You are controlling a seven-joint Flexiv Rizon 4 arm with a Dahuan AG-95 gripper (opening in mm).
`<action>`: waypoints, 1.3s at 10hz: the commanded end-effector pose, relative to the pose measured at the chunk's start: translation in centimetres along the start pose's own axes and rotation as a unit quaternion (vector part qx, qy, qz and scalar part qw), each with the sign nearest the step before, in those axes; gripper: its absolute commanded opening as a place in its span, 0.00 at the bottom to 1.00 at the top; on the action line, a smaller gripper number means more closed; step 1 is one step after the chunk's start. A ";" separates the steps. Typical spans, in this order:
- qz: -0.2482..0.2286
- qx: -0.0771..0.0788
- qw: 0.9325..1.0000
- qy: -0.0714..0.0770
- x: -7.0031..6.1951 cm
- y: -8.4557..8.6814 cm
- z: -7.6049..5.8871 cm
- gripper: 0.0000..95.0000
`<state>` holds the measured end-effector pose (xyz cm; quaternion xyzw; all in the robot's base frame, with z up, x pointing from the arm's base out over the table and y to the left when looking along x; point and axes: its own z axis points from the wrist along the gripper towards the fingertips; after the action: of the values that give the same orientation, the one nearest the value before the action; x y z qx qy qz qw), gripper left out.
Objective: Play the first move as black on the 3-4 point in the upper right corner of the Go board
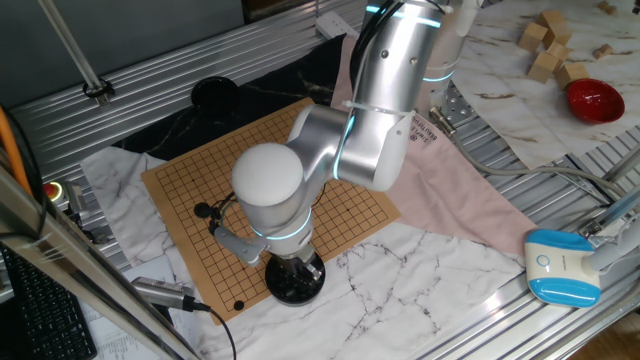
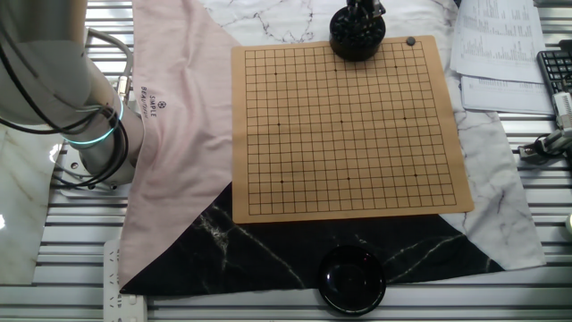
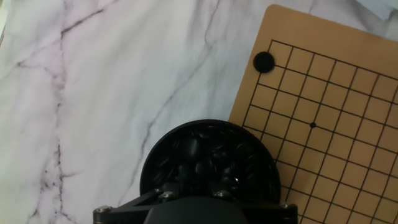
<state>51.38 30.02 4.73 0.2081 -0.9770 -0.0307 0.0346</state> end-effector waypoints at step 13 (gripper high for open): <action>0.026 0.011 1.000 -0.006 -1.1 -0.8 -3.3 0.00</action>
<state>52.95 29.72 7.80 0.1831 -0.9826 -0.0193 0.0257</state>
